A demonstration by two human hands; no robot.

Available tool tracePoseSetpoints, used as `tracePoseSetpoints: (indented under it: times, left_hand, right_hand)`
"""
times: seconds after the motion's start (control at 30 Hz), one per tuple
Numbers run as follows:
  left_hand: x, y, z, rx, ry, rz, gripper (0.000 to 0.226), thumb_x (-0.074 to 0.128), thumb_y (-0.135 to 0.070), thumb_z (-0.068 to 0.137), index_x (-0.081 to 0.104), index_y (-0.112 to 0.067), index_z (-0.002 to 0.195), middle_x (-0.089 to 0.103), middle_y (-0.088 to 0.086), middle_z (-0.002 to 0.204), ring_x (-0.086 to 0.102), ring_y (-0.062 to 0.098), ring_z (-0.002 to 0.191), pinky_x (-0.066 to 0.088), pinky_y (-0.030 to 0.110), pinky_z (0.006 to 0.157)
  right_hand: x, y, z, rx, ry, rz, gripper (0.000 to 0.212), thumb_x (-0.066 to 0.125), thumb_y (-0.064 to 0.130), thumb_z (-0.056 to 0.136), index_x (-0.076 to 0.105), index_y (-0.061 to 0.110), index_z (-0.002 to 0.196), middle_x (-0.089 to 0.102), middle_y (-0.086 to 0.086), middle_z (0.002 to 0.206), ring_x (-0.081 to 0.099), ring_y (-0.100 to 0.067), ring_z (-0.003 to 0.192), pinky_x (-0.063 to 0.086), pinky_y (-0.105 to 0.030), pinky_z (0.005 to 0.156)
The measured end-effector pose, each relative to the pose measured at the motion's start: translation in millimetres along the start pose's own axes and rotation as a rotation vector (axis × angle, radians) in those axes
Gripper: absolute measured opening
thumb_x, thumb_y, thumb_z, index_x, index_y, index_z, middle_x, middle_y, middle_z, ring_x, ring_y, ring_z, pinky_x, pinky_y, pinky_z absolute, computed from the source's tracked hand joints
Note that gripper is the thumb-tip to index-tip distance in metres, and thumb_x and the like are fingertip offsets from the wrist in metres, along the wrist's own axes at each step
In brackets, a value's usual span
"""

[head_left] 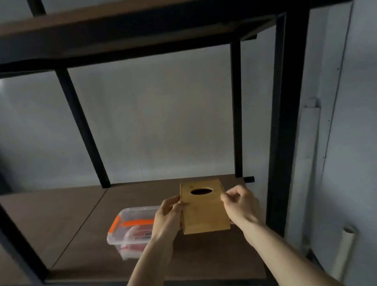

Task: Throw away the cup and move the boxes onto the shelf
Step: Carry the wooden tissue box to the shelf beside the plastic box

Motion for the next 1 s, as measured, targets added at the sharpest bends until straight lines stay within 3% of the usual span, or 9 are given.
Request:
tracePoseSetpoints:
  times: [0.1, 0.27, 0.43, 0.67, 0.8, 0.93, 1.0]
  left_hand:
    - [13, 19, 45, -0.05, 0.006, 0.004, 0.021, 0.058, -0.027, 0.1, 0.066, -0.026, 0.119, 0.072, 0.007, 0.113, 0.069, 0.026, 0.105, 0.059, 0.048, 0.094]
    - [27, 57, 96, -0.139, 0.0, 0.028, 0.018, 0.054, -0.026, 0.102, 0.064, -0.024, 0.117, 0.071, 0.005, 0.109, 0.068, 0.025, 0.103, 0.058, 0.047, 0.094]
    - [35, 103, 139, -0.204, 0.011, 0.053, 0.019, 0.059, -0.031, 0.096, 0.069, -0.027, 0.112, 0.074, 0.008, 0.106, 0.07, 0.028, 0.101, 0.057, 0.05, 0.092]
    - [33, 169, 167, -0.278, 0.069, 0.1, 0.023, 0.057, -0.04, 0.077, 0.068, -0.042, 0.098, 0.073, 0.001, 0.108, 0.068, 0.027, 0.105, 0.054, 0.057, 0.097]
    - [28, 186, 172, -0.295, 0.073, 0.148, 0.026, 0.058, -0.036, 0.074, 0.069, -0.048, 0.094, 0.074, -0.007, 0.102, 0.069, 0.021, 0.1, 0.056, 0.05, 0.093]
    - [22, 219, 188, -0.258, 0.098, 0.256, 0.019, 0.066, -0.033, 0.083, 0.071, -0.036, 0.101, 0.076, -0.01, 0.099, 0.072, 0.02, 0.096, 0.057, 0.049, 0.09]
    - [20, 256, 207, -0.229, 0.161, 0.355, 0.021, 0.064, -0.041, 0.083, 0.073, -0.032, 0.1, 0.077, -0.01, 0.092, 0.075, 0.025, 0.097, 0.06, 0.047, 0.08]
  right_hand:
    - [23, -21, 40, 0.045, 0.033, -0.016, 0.018, 0.062, 0.039, 0.096, 0.062, 0.024, 0.105, 0.067, 0.005, 0.097, 0.068, -0.019, 0.086, 0.064, -0.047, 0.079]
    - [53, -58, 77, 0.14, 0.089, -0.054, 0.017, 0.059, 0.038, 0.099, 0.059, 0.023, 0.107, 0.061, 0.008, 0.095, 0.064, -0.015, 0.083, 0.062, -0.039, 0.075]
    - [82, -92, 100, 0.192, 0.09, -0.133, 0.018, 0.06, 0.035, 0.099, 0.063, 0.02, 0.108, 0.064, 0.003, 0.102, 0.062, -0.018, 0.092, 0.052, -0.033, 0.076]
    - [124, -144, 101, 0.296, 0.142, -0.164, 0.014, 0.059, 0.03, 0.1, 0.062, 0.018, 0.106, 0.058, 0.009, 0.09, 0.065, -0.021, 0.095, 0.059, -0.039, 0.081]
    - [143, -162, 96, 0.328, 0.134, -0.164, 0.012, 0.058, 0.027, 0.101, 0.061, 0.019, 0.11, 0.063, 0.003, 0.1, 0.066, -0.02, 0.094, 0.061, -0.041, 0.081]
    - [158, -178, 93, 0.358, 0.166, -0.174, 0.007, 0.056, 0.023, 0.101, 0.058, 0.021, 0.107, 0.063, -0.001, 0.106, 0.064, -0.02, 0.095, 0.06, -0.043, 0.082]
    - [163, -182, 90, 0.372, 0.187, -0.169, 0.006, 0.056, 0.022, 0.101, 0.056, 0.021, 0.107, 0.062, -0.002, 0.108, 0.063, -0.017, 0.09, 0.06, -0.038, 0.077]
Point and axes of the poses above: each hand's wrist, its own z-axis towards the middle knuckle, its own x-axis out of the palm, y = z × x, the point moved 6 cm from there along z, towards the middle knuckle
